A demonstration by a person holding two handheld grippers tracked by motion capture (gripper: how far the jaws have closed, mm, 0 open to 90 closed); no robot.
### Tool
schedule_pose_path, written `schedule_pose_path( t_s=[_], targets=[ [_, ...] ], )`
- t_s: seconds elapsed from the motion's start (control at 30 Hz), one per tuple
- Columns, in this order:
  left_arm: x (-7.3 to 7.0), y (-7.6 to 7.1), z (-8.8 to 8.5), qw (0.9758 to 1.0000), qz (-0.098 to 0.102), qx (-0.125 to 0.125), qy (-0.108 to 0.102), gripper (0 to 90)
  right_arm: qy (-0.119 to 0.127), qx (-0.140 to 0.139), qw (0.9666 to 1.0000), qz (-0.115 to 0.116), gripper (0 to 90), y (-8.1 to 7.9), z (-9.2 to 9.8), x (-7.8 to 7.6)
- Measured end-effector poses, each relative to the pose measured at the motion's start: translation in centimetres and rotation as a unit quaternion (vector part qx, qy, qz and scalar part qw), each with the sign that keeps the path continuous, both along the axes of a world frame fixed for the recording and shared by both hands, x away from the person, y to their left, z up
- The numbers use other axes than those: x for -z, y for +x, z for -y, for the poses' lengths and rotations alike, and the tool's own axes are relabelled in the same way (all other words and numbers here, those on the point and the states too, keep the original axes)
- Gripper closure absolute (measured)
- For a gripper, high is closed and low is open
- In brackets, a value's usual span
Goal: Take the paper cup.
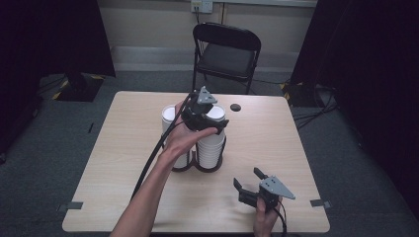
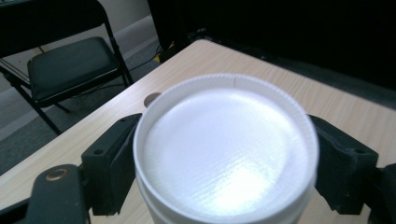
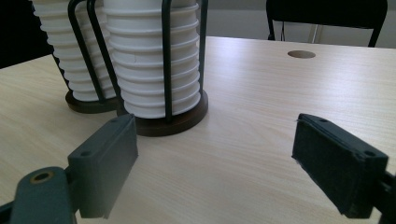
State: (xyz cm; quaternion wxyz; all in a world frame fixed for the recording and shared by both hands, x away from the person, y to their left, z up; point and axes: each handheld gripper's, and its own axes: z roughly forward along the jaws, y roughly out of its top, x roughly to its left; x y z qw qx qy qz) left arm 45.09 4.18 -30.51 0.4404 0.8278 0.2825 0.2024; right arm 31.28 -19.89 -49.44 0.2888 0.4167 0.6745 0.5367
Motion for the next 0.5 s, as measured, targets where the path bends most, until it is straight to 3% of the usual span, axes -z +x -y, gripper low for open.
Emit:
schedule_pose_path(
  t_s=[0.23,0.3,0.43,0.5],
  targets=[
    [0.70,0.48,0.18,0.9998,-0.014,0.008,0.009,19.9,-0.005,-0.001,1.0000,-0.003,14.0,0.06,-0.09,-0.02],
    [1.01,0.45,0.06,0.9998,-0.020,0.006,0.000,19.0,-0.004,-0.001,1.0000,-0.002,14.0,0.05,-0.08,-0.01],
    [0.95,0.40,0.11,0.9997,-0.016,0.007,0.014,18.6,-0.004,0.000,1.0000,-0.001,14.0,0.03,-0.10,-0.01],
    [1.01,0.42,0.10,0.9997,-0.020,0.008,0.010,18.6,-0.003,0.001,1.0000,0.000,14.0,0.01,-0.08,-0.01]
  ],
)
